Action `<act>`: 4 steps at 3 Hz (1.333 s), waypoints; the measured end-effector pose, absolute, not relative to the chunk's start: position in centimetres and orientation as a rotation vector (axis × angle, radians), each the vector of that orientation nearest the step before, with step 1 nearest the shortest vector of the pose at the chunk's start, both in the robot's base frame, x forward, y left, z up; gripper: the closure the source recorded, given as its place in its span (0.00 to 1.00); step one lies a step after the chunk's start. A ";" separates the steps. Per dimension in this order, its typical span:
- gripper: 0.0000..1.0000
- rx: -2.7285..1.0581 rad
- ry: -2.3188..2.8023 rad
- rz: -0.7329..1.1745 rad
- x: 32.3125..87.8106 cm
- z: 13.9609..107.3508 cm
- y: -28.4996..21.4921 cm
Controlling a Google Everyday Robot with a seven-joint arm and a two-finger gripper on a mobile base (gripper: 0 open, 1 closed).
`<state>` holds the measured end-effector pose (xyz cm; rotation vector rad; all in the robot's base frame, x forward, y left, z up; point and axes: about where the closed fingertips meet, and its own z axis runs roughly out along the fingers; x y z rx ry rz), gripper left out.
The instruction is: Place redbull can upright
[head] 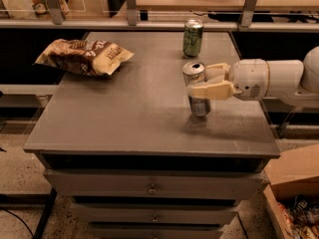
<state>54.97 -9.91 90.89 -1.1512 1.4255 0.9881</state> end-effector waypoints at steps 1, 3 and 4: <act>0.59 -1.101 1.409 1.044 55.2 90.5 -10.2; 0.13 -1.065 1.356 1.088 55.2 90.6 -10.5; 0.00 -1.046 1.390 1.075 55.6 89.7 -11.2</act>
Offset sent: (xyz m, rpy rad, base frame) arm 0.0026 -0.0141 -0.0022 0.1555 0.0361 0.0047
